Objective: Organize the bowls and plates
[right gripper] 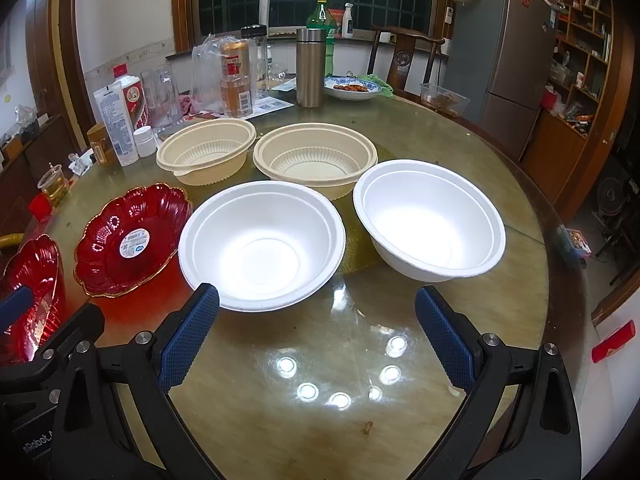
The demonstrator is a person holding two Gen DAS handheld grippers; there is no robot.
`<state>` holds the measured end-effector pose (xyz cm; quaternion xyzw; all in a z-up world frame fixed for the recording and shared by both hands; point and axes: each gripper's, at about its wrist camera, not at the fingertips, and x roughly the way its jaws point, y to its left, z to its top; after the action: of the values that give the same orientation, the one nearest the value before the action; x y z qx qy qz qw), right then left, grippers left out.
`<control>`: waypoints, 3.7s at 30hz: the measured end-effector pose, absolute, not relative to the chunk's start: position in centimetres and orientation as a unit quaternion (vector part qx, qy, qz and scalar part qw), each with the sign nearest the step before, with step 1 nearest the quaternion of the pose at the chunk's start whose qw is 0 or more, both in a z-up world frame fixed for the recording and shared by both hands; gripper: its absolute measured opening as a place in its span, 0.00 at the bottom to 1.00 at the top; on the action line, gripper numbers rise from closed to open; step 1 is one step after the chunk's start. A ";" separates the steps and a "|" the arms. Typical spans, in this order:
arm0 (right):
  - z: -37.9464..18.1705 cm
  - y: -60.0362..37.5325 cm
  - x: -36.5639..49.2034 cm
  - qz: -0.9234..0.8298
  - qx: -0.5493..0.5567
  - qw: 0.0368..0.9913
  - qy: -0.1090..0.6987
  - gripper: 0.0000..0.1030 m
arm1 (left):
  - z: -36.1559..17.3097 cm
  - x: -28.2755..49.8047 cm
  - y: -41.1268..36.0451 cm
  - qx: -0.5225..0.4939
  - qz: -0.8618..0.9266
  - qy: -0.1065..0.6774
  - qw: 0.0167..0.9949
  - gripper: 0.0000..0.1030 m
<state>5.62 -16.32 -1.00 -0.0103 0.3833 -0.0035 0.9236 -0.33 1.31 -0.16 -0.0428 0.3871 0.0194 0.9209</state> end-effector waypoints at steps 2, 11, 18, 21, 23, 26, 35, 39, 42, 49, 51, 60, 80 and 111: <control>-1.0 -16.3 5.6 -0.005 -0.012 0.924 0.383 0.96 | -0.2 -0.3 1.3 -0.043 0.019 0.386 0.921 1.00; -0.9 -16.4 5.1 -0.011 -0.018 0.925 0.380 0.96 | -0.1 -0.4 1.1 -0.042 0.016 0.386 0.921 1.00; -0.8 -16.3 5.1 -0.011 -0.019 0.925 0.380 0.96 | -0.1 -0.5 1.0 -0.041 0.017 0.385 0.922 1.00; -0.7 -16.4 5.0 -0.012 -0.020 0.925 0.380 0.96 | -0.2 -0.5 1.0 -0.042 0.018 0.385 0.922 1.00; -0.7 -16.5 4.9 -0.011 -0.019 0.925 0.379 0.96 | -0.2 -0.5 1.0 -0.041 0.018 0.386 0.922 1.00; -0.6 -16.4 5.0 -0.011 -0.018 0.925 0.381 0.96 | -0.2 -0.6 1.1 -0.042 0.017 0.386 0.921 1.00; -0.4 -16.2 4.9 -0.012 -0.021 0.925 0.380 0.96 | -0.2 -0.7 1.1 -0.042 0.016 0.383 0.923 1.00; -0.3 -16.1 4.8 -0.012 -0.021 0.925 0.380 0.96 | -0.1 -0.9 1.2 -0.043 0.014 0.382 0.923 1.00; -0.2 -15.7 4.5 -0.002 -0.017 0.924 0.381 0.96 | 0.7 -1.9 1.8 -0.048 0.006 0.375 0.926 1.00; 0.5 -12.8 3.3 0.183 0.057 0.894 0.405 0.96 | 4.6 -7.9 10.1 -0.095 0.058 0.294 0.949 1.00; 0.1 -11.2 3.4 0.253 0.091 0.862 0.430 0.96 | 4.5 -9.3 14.3 -0.116 0.109 0.287 0.944 1.00; -3.2 -3.8 4.7 0.352 0.166 0.774 0.498 0.94 | -1.6 -10.2 25.8 -0.251 0.236 0.347 0.872 0.97; -5.0 -0.1 5.4 0.318 0.164 0.775 0.521 0.12 | -3.9 -5.9 23.5 -0.203 0.205 0.408 0.866 0.16; -3.7 -7.4 5.6 0.270 0.262 0.790 0.484 0.65 | 1.2 -6.9 25.1 -0.235 0.237 0.341 0.879 0.78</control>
<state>5.60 -7.39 -3.73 0.2621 0.4840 0.2697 0.7901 -6.89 25.12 1.25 -0.2352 0.3406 0.2368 0.8790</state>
